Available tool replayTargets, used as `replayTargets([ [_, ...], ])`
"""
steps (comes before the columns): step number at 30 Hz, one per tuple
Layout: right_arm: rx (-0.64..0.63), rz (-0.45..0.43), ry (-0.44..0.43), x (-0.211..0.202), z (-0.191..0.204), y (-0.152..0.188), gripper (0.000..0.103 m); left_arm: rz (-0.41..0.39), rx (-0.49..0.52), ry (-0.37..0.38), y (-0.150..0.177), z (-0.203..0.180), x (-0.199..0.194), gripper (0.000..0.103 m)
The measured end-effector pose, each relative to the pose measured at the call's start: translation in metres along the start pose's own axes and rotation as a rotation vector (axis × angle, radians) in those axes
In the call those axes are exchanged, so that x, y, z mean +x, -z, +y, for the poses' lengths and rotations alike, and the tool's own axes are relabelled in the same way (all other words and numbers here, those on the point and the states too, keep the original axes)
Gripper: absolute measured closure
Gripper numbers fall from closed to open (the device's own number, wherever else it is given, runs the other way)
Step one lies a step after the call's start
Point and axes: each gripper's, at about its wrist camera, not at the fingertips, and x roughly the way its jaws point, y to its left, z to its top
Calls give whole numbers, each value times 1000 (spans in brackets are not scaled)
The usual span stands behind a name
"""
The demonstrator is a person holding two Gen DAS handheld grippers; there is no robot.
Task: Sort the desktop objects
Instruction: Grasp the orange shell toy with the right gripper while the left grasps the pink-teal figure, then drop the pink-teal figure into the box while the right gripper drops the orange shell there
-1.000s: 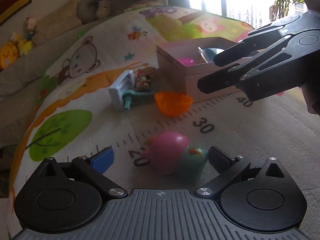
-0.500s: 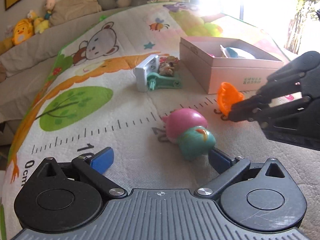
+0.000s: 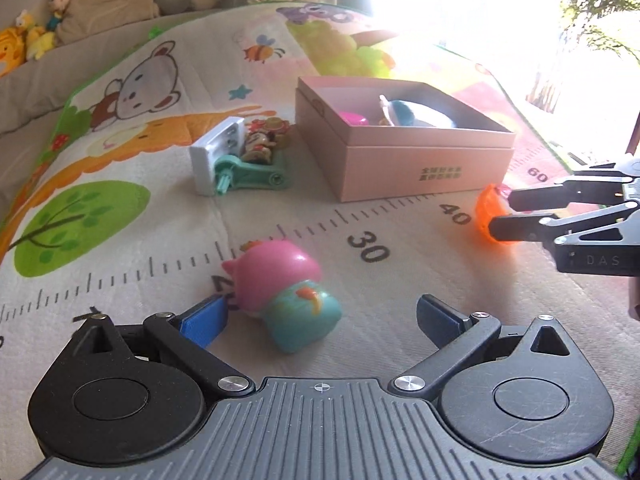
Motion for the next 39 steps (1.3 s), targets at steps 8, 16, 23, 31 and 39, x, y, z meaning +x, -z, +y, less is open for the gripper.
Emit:
replayTargets([
  [8,34,-23,28,-2,-10,7,29,-57,126,13,-3,-20,-5,0],
  [16,48,-2,8,19,-13,5,20,-17,166,-62,-11,-12,8,0],
  [23,115,45,-42,28,-25,6,49,27,130,-49,-13,-3,25,0],
  [31,79,41,-54,12,-22,3,49,35,146,-27,-14,-10,23,25],
  [39,17,-22,-82,-45,-30,-12,50,-142,212,-39,-45,-36,-31,31],
])
